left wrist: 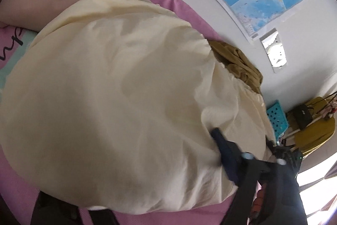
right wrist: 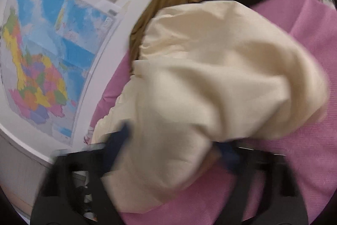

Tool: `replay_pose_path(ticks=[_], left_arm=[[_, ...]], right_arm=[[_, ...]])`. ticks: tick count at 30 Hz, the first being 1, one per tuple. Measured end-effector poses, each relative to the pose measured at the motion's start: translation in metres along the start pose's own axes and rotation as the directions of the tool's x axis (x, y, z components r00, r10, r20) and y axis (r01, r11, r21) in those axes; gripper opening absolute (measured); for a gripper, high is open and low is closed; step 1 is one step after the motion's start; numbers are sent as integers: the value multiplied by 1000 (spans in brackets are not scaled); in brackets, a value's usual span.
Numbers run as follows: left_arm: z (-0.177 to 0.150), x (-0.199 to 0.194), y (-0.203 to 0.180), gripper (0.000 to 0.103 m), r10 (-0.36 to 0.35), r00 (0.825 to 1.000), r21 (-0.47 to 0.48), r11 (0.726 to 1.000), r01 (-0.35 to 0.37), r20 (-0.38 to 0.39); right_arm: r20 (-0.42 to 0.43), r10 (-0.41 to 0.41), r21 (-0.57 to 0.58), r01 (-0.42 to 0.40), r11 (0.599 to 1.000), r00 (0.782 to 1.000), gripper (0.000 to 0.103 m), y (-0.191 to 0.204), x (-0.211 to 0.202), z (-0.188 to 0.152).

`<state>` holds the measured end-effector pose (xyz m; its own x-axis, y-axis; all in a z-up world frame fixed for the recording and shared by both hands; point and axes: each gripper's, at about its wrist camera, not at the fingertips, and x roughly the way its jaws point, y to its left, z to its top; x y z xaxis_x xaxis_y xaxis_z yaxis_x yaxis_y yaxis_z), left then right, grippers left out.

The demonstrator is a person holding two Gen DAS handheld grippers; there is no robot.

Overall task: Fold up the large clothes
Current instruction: 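Grasp the folded cream pants with both grippers and lift them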

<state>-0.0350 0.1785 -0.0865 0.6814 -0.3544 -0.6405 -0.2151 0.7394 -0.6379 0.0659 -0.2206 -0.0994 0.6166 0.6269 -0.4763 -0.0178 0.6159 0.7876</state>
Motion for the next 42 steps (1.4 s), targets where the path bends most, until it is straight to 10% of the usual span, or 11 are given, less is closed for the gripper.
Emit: replay_pose_path(ticks=[1, 8, 17, 24, 29, 39, 42], left_arm=[[2, 2, 3, 63, -6, 1000, -3, 1000, 6, -11], [16, -1, -5, 32, -7, 999, 49, 999, 9, -46], [66, -67, -47, 26, -122, 992, 190, 975, 116, 20], [139, -148, -45, 26, -107, 976, 268, 962, 54, 189], [207, -198, -7, 26, 31, 935, 231, 966, -120, 354], [291, -256, 144, 26, 247, 769, 52, 938, -341, 590], [278, -232, 227, 27, 333, 790, -51, 932, -360, 515]], right_arm=[[-27, 50, 23, -50, 998, 998, 25, -6, 2, 3], [-42, 135, -164, -141, 976, 990, 13, 34, -18, 8], [2, 263, -403, -240, 883, 965, 12, 143, -66, 22], [-42, 390, -509, -356, 784, 920, 12, 245, -29, 33], [-143, 466, -497, -470, 729, 873, 12, 319, 57, 19], [-336, 464, -533, -571, 624, 820, 12, 407, 208, -85], [-487, 312, -539, -561, 628, 816, 12, 379, 259, -144]])
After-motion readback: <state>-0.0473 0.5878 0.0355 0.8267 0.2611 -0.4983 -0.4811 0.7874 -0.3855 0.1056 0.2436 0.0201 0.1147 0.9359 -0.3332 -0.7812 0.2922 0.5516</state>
